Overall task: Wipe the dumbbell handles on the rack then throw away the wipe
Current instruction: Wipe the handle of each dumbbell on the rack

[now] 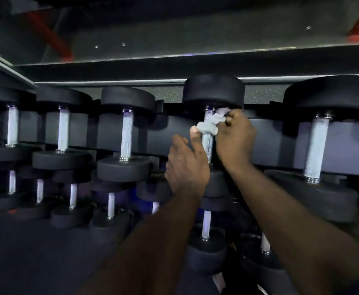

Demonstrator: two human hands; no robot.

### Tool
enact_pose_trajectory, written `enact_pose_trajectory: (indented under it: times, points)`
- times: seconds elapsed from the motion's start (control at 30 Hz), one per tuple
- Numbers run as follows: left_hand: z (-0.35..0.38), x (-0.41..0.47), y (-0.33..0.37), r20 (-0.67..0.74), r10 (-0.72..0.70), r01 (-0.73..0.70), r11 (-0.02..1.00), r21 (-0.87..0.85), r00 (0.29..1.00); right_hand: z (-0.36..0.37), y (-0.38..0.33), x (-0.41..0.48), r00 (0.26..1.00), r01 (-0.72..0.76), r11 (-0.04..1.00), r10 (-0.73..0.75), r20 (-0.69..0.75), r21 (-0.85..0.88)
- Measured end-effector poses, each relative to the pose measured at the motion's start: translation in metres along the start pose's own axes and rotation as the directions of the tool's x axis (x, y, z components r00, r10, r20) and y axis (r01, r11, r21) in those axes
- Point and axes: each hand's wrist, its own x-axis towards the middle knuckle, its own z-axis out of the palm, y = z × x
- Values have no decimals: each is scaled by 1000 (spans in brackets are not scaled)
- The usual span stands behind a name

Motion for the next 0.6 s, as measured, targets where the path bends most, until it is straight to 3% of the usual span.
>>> enact_pose_trajectory:
  times: [0.1,0.17,0.23,0.33,0.37,0.5,0.57,0.6]
  points:
    - [-2,1,0,3,-2,2,1000,-15,1000,0,11,-16,907,421,906,-418,52,-44]
    - [-4,1,0,0,-3,3,1000,-4,1000,-3,16,-15,809,587,785,-563,167,-200]
    - [-5,-1,1,10,-11,11,1000,3,1000,-6,14,-13,716,696,646,-593,368,-313]
    - [-6,-2,1,16,-19,20,999,-31,1000,-6,1,1,385,923,231,-605,697,-309]
    - [-6,-1,0,10,-16,17,999,-50,1000,-4,-5,11,313,946,117,-572,758,-302]
    - [-2,2,-6,-53,-36,27,987,-160,998,-1,-13,37,256,938,-78,-503,826,-338]
    - [-1,2,-9,-92,-48,25,972,-233,995,0,-5,29,176,945,-188,-395,902,-267]
    - [0,3,-10,-112,-48,18,966,-257,993,-3,-3,22,166,967,-125,-355,920,-222]
